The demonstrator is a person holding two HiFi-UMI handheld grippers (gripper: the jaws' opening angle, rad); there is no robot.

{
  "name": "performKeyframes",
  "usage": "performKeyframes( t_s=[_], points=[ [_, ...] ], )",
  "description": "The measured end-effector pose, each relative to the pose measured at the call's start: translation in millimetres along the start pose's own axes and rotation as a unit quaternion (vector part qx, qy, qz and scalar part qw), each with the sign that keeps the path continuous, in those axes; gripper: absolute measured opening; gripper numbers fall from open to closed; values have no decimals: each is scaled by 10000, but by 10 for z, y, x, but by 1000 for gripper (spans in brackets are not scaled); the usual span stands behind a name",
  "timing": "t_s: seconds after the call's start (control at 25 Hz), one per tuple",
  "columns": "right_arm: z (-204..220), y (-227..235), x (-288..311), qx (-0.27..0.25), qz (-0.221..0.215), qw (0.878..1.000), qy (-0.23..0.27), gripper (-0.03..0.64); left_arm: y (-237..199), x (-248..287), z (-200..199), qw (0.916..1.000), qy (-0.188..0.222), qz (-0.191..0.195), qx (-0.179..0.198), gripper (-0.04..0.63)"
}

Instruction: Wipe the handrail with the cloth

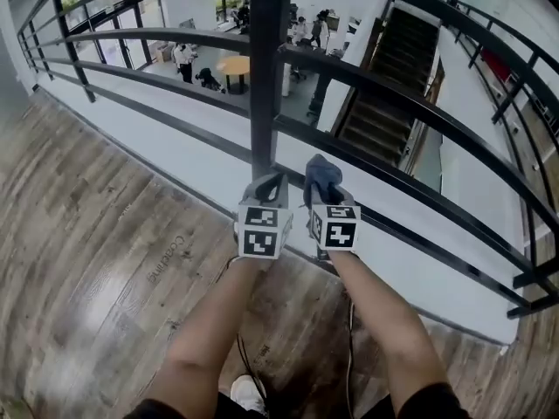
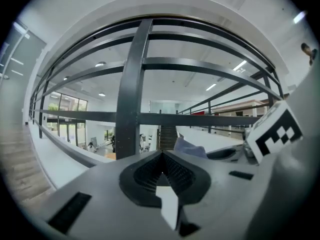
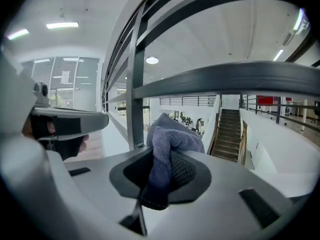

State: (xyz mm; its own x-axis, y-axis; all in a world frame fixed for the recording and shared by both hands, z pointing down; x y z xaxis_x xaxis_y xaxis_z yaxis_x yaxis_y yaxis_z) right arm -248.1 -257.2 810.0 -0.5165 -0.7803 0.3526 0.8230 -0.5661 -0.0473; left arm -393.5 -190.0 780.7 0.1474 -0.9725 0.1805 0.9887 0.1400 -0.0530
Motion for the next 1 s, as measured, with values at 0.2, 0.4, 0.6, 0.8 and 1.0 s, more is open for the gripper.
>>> performKeyframes(
  t_s=[0.2,0.4,0.6,0.8,1.0],
  points=[
    [-92,-454,608,101,-20,9996,-260,80,-454,22,125,9994,17,-336,26,2],
    [-120,-677,1030,248,135,9981,-539,80,-746,9,211,9990,30,-413,-154,2],
    [-19,-689,1168,240,334,9965,-723,80,-922,25,379,9981,-112,-531,-293,2],
    [-12,-633,1115,216,426,9965,-688,80,-820,98,382,9985,-165,-513,-113,2],
    [47,-451,993,266,490,9961,-685,80,-599,200,380,9988,-214,-402,165,2]
  ],
)
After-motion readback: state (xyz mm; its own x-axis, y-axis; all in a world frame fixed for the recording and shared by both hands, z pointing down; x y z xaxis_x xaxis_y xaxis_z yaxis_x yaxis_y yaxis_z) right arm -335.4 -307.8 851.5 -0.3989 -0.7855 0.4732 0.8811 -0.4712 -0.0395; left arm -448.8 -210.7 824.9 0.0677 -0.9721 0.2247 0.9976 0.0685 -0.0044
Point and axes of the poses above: the fingertips, and each gripper's own axes: x forward along the fingers, y to its right, z out of its underside, the point moved 10 cm from there along -x, backward along the fingers, and after that the axes turned 2 degrees about z, right-handed, at the moved point
